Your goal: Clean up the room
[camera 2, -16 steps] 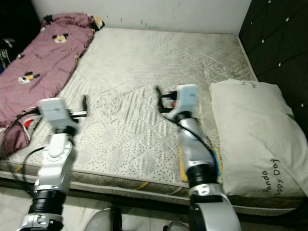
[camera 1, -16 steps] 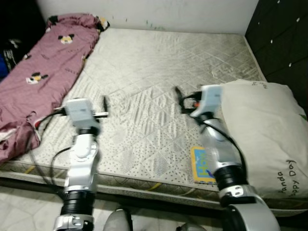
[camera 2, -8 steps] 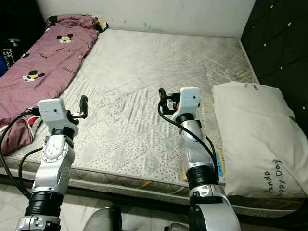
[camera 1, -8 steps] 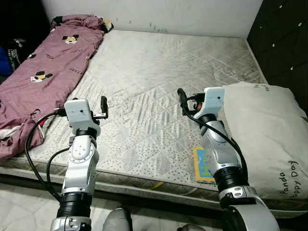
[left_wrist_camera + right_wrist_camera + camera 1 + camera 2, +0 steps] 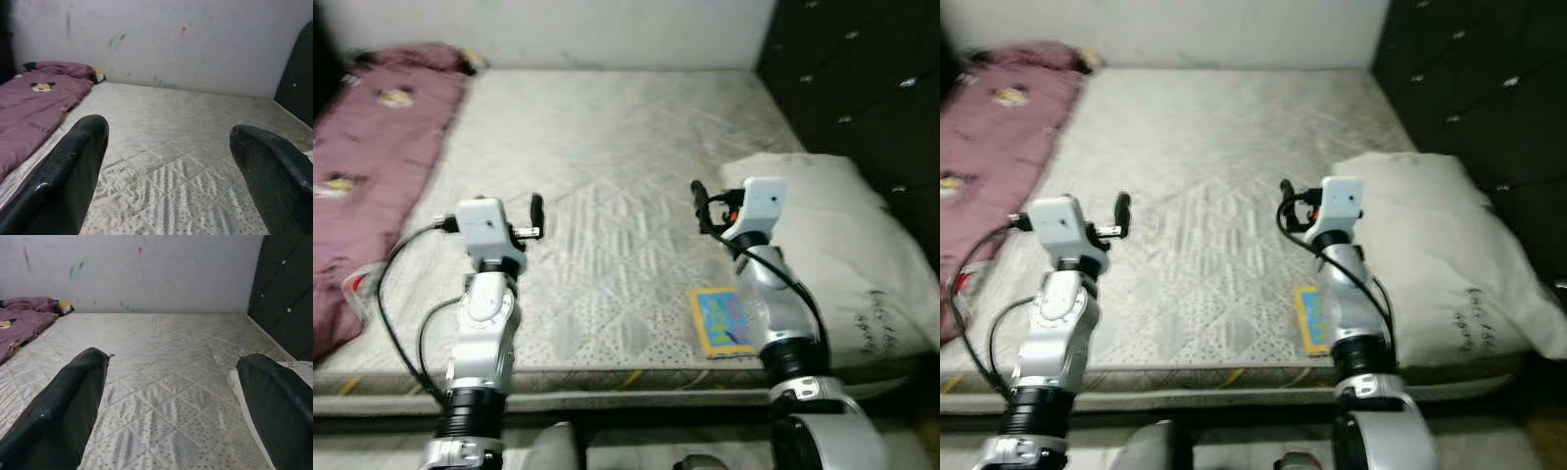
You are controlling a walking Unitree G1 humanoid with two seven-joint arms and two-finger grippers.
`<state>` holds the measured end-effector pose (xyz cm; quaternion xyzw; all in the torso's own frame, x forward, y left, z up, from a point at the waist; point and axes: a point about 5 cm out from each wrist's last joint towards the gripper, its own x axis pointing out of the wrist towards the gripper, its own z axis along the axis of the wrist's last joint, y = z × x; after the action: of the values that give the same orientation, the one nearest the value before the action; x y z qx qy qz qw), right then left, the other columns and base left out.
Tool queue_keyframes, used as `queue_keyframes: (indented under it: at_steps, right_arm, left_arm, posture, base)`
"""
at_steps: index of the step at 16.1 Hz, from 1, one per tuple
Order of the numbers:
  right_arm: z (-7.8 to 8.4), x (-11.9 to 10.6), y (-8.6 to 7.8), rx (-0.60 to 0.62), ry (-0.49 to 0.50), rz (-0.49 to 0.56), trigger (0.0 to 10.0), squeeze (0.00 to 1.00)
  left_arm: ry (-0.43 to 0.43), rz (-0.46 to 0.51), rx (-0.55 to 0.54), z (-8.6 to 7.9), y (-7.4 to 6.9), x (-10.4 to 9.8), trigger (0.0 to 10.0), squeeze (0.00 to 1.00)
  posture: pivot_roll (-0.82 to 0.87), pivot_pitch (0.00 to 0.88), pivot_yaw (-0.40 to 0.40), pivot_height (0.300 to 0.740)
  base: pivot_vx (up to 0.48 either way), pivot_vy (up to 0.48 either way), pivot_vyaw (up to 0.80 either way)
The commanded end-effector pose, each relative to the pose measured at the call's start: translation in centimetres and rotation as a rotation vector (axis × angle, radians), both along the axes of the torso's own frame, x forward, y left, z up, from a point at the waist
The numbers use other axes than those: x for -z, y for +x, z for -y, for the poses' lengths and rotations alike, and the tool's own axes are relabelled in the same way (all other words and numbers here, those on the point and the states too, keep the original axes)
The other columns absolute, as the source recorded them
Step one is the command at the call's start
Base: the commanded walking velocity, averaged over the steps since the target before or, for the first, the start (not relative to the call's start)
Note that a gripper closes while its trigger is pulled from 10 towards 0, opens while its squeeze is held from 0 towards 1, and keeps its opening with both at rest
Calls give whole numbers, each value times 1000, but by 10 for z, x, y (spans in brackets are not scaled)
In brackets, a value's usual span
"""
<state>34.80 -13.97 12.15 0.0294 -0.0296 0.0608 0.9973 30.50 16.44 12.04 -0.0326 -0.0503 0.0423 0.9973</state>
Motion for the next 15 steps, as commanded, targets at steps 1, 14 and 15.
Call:
queue_keyframes:
  at_steps: [1, 14, 15]
  right_arm:
    - [-10, -2, 2, -31, 6, 3, 10000, 0]
    - [-16, -2, 1, -76, -19, 12, 10000, 0]
    - [-16, -2, 1, -75, -19, 10, 10000, 0]
  left_arm:
    - [0, -15, -12, -5, 0, 2, 10000, 0]
    - [-9, -20, -13, -5, 0, 3, 10000, 0]
    - [-13, -22, -15, -5, 0, 3, 10000, 0]
  posture:
    - [-31, 0, 8, 740]
    - [-32, 0, 10, 740]
    - [-32, 0, 9, 740]
  base:
    - [0, 480, 0]
    - [0, 480, 162]
    - [0, 480, 800]
